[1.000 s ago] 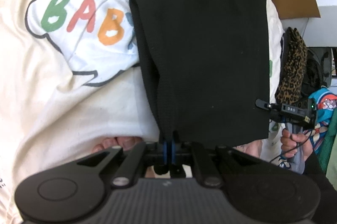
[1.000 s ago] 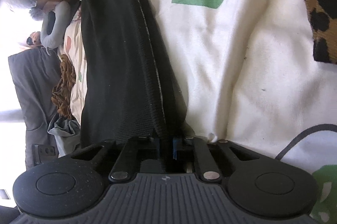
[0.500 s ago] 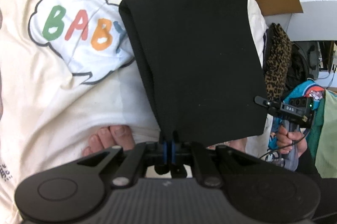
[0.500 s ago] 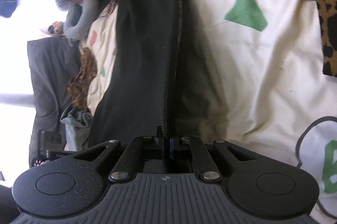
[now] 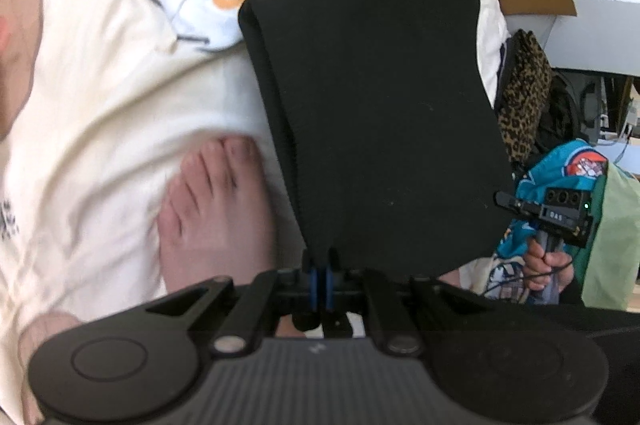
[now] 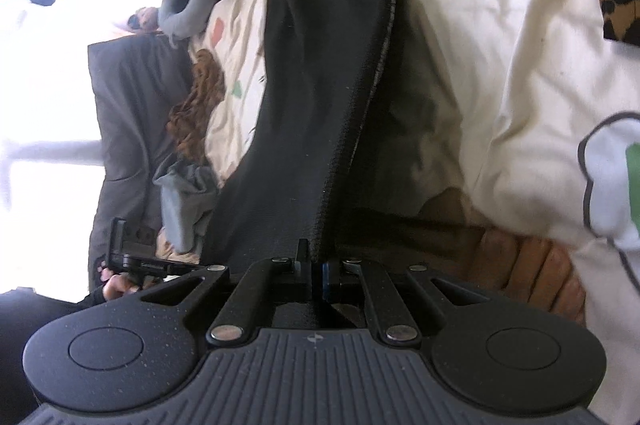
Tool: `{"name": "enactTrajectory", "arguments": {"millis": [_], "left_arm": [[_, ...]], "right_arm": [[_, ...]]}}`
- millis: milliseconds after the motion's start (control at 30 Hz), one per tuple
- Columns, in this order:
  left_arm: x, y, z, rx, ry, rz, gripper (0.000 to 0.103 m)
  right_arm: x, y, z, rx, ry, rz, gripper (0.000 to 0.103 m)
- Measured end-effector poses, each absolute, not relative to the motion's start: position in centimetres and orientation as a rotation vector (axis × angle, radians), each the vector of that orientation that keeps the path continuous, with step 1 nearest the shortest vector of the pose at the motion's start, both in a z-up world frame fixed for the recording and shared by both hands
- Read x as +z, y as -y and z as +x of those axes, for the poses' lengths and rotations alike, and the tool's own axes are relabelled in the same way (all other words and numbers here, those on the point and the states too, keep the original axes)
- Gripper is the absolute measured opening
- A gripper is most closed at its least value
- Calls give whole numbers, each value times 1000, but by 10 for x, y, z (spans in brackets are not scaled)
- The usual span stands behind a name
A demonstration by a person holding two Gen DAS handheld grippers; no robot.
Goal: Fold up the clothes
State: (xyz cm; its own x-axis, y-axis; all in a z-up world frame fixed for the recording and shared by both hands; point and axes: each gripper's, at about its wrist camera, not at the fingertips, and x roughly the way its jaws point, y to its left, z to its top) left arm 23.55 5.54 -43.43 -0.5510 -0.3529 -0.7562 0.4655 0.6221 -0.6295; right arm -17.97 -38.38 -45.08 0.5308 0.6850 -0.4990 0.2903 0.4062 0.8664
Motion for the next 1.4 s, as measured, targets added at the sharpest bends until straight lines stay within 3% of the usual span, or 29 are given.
{"name": "enactTrajectory", "arguments": {"millis": [333,1400], "left_arm": [[-433,-56,238,-1063,-1861,71,4],[-374,72,319,-1199,-1345,-55,4]], "right_arm": [[-450,377,-183,323,-1020,1193,2],[-433,435,-88,176,-839,1059,2]]}}
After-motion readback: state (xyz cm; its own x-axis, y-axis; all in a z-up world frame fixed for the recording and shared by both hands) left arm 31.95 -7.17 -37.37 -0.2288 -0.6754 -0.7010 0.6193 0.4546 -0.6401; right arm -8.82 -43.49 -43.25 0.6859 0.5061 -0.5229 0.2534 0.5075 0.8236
